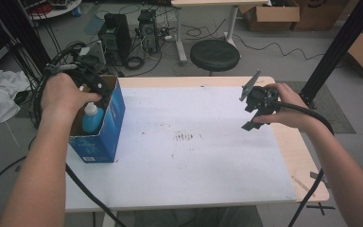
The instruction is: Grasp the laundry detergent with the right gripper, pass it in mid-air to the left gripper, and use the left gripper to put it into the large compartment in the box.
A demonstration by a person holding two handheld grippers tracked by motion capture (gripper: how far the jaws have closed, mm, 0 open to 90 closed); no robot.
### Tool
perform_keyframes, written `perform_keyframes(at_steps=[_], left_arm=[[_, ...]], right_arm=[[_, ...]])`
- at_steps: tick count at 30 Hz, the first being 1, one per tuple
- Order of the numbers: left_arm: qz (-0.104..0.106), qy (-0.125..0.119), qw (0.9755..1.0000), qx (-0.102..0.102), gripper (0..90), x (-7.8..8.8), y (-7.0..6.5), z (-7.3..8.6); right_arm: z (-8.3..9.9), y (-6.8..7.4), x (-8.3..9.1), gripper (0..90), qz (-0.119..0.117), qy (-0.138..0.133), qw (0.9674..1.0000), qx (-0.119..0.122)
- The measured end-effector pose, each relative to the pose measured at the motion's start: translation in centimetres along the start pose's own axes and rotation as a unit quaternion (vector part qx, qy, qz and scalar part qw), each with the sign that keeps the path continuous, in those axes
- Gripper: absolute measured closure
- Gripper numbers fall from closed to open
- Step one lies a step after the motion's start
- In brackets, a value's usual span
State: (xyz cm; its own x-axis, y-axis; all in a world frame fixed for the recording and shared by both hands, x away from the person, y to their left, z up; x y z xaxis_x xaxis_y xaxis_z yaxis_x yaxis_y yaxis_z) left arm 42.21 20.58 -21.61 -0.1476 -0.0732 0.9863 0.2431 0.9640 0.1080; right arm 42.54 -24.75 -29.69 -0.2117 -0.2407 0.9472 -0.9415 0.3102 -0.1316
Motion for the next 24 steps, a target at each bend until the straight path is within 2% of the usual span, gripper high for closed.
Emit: perform_keyframes(at_steps=[1,4,5,6,9,12,14,20,24], left_arm=[[0.000,0.000,1.0000,0.000,16.2,0.0,0.0,0.0],[0.002,-0.010,0.9996,-0.027,15.8,0.8,-1.3,-0.3],[0.012,-0.018,0.9986,-0.047,15.6,1.2,-2.4,-0.6],[0.012,-0.018,0.9986,-0.047,15.5,1.2,-2.4,-0.6],[0.021,-0.029,0.9964,-0.077,15.4,1.4,-4.3,-1.0],[0.040,-0.035,0.9931,-0.104,14.9,1.3,-6.4,-1.4],[0.043,-0.037,0.9907,-0.123,14.8,1.1,-7.7,-1.6],[0.073,-0.052,0.9798,-0.179,11.9,-0.2,-11.7,-2.6],[0.089,-0.054,0.9743,-0.200,11.9,-1.7,-13.7,-3.1]], right_arm=[[0.0,0.0,0.0,25.3,0.000,0.000,1.0000,0.000],[-0.1,0.2,0.0,25.3,-0.001,0.001,1.0000,0.000],[-0.2,0.3,0.1,25.3,-0.003,0.005,1.0000,-0.002],[-0.2,0.3,0.1,25.3,-0.003,0.005,1.0000,-0.002],[-0.4,0.3,0.2,25.0,-0.004,0.002,1.0000,-0.003],[-0.5,0.4,0.3,25.0,-0.006,0.000,1.0000,-0.003],[-0.6,0.4,0.3,25.0,-0.005,0.002,1.0000,-0.005],[-0.6,0.4,0.4,24.7,-0.009,-0.003,0.9999,-0.003],[-0.7,0.5,0.4,24.7,-0.011,-0.003,0.9999,-0.002]])
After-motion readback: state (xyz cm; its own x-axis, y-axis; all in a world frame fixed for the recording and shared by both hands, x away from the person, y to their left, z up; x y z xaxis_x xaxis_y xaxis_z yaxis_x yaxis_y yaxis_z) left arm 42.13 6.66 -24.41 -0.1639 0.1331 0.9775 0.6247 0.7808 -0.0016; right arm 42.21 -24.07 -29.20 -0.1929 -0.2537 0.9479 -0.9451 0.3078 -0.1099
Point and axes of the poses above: each handheld gripper's, and its own axes: x roughly backward along the jaws, z roughly out of its underside, y roughly to its left, the point moved 2 cm from there along -x, roughly forward along the jaws, and after that the axes turned 2 degrees about z, right-handed, at the moved point
